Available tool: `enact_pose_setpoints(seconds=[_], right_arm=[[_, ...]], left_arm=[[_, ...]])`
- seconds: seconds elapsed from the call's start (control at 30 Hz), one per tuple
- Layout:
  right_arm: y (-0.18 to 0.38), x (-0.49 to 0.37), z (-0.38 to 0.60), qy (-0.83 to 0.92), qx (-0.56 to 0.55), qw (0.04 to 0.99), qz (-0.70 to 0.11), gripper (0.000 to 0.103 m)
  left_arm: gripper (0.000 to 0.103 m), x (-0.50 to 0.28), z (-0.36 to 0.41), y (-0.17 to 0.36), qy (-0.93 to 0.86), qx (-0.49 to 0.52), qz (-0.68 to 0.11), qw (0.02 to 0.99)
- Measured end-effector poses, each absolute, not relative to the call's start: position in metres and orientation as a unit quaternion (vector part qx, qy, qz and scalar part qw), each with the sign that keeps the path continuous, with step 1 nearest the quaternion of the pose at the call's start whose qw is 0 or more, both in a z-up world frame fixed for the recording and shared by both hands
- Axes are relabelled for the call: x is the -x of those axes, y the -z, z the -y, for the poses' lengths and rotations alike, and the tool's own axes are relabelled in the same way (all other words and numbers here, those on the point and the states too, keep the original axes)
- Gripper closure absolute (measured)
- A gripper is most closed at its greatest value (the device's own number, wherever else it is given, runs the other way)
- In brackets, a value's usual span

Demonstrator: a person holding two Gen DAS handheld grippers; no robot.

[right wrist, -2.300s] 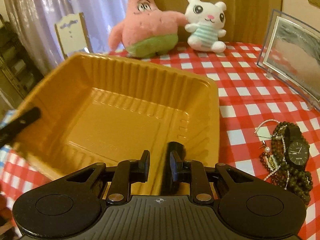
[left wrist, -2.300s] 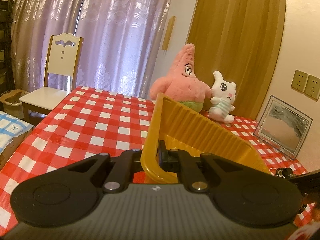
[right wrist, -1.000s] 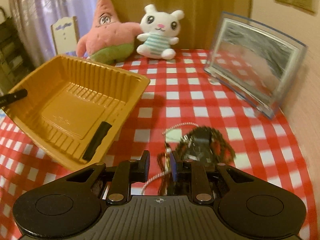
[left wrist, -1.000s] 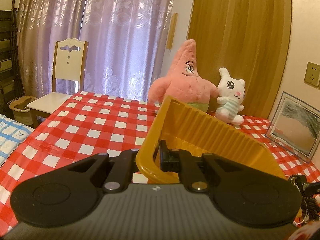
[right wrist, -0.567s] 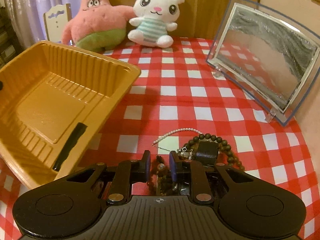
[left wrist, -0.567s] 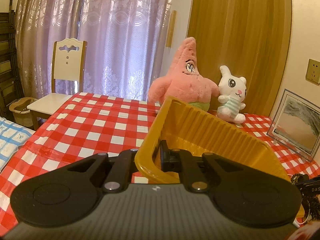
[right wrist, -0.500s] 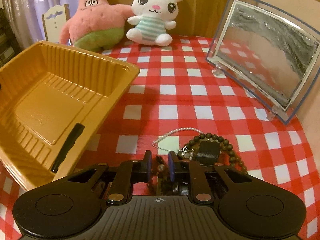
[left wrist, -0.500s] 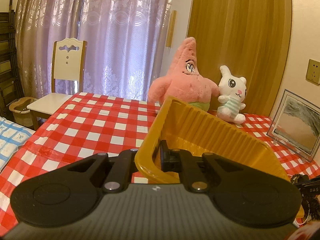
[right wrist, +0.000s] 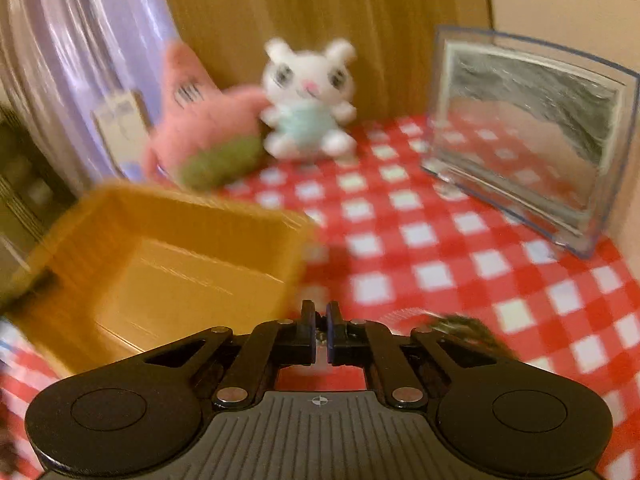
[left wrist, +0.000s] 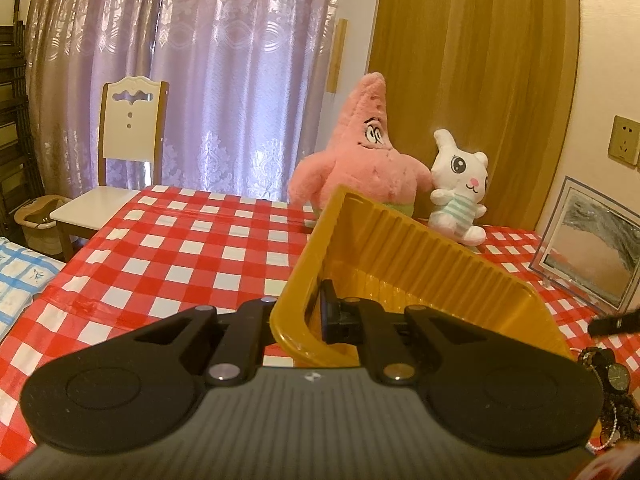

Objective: Organize jewelry

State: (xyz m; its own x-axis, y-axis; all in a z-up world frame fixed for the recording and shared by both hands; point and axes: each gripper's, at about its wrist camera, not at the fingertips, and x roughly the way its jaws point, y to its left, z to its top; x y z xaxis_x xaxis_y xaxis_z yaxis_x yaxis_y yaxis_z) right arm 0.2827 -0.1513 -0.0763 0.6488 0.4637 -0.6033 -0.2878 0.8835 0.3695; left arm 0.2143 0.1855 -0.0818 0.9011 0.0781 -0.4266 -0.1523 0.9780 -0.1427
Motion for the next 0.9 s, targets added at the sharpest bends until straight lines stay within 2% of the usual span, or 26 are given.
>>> enact_pose_setpoints(seconds=[0.33,0.43,0.5,0.9], right_arm=[[0.084,-0.282,0.095,-0.274,-0.148,0.863,-0.397,0.097],[0.083,-0.282,0.092,-0.273,-0.147,0.863,-0.399,0.092],[0.079,-0.279,0.095,-0.272,-0.146,0.866,-0.393,0.081],[0.064,-0.245,0.175,-0.161,-0.124,0.905,-0.374,0.08]], left_arm=[[0.096,-0.213,-0.179,0.081,-0.057,0.079,-0.224,0.97],[0.096,-0.215,-0.179,0.081,-0.058,0.078,-0.227,0.969],[0.096,-0.216,-0.179,0.081,-0.057,0.077,-0.227,0.969],[0.096,-0.222,-0.173,0.08,-0.054,0.065,-0.236,0.968]])
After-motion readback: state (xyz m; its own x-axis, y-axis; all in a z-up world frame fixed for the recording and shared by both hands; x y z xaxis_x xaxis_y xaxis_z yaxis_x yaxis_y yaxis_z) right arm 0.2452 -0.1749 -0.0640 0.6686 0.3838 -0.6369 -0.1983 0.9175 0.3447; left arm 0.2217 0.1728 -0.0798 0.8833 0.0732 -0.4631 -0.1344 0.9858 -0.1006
